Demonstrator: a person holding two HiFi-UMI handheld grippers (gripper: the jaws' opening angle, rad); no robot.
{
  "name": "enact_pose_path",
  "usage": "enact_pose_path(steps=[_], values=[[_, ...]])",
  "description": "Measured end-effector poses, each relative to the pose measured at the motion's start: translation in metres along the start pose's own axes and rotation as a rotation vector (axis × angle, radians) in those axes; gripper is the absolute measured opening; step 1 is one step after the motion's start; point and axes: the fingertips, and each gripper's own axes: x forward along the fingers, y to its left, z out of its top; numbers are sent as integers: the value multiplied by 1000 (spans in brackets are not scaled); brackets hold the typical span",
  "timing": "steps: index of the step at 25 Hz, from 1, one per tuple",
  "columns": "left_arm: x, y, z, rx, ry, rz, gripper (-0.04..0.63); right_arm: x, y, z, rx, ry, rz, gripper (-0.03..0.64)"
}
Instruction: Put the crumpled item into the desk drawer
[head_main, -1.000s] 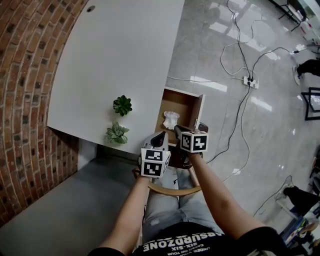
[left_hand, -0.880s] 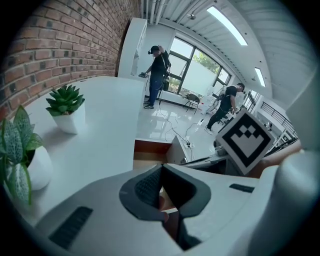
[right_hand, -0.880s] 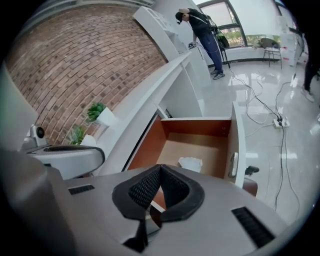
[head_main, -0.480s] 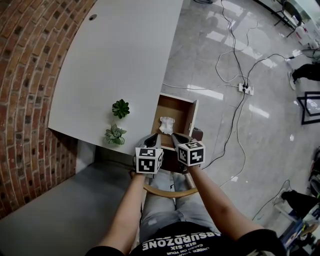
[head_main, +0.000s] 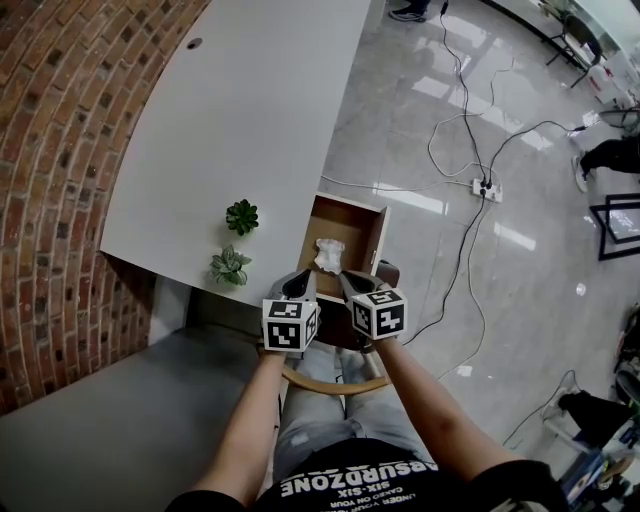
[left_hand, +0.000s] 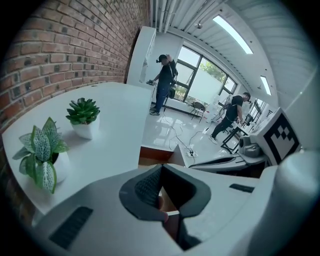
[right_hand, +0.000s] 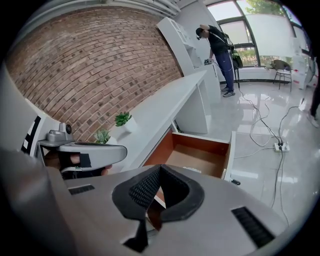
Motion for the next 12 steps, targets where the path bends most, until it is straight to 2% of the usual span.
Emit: enact_pose_path(steps=[12], values=[[-33, -29, -7, -11, -14, -10, 6, -41, 15, -11, -52, 12, 42, -3]])
